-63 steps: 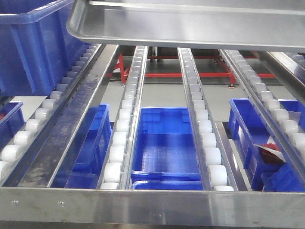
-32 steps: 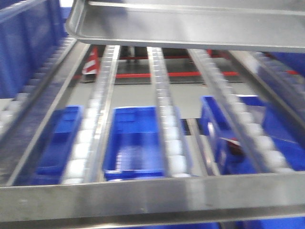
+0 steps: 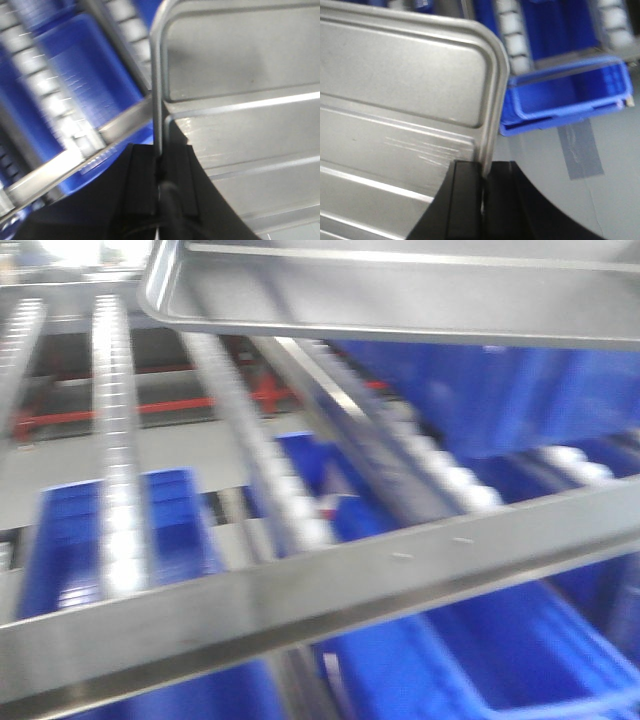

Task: Grab silver tray and stack on right shelf
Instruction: 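Hold the silver tray raised while the base drives to another shelf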

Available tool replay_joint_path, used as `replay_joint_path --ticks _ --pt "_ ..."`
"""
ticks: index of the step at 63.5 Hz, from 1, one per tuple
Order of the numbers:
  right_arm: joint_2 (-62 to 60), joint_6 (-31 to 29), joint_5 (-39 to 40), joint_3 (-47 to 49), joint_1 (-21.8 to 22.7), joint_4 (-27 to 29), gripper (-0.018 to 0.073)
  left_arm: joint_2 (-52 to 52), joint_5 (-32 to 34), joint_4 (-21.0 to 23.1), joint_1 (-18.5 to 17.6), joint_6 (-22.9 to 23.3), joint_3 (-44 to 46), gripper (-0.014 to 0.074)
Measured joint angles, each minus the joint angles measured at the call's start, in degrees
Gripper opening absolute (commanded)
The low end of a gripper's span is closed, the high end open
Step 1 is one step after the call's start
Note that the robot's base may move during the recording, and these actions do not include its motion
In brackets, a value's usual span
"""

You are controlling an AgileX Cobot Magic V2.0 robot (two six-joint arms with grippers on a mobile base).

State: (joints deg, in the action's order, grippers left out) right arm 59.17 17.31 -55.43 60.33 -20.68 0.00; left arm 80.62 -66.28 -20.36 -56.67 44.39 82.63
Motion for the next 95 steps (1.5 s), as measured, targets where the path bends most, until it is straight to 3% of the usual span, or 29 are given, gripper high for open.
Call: replay_joint_path --ticks 95 --pt "0.0 0.0 0.0 0.0 0.0 0.0 0.0056 0.0 0.0 0.1 0.0 0.0 0.0 -0.0093"
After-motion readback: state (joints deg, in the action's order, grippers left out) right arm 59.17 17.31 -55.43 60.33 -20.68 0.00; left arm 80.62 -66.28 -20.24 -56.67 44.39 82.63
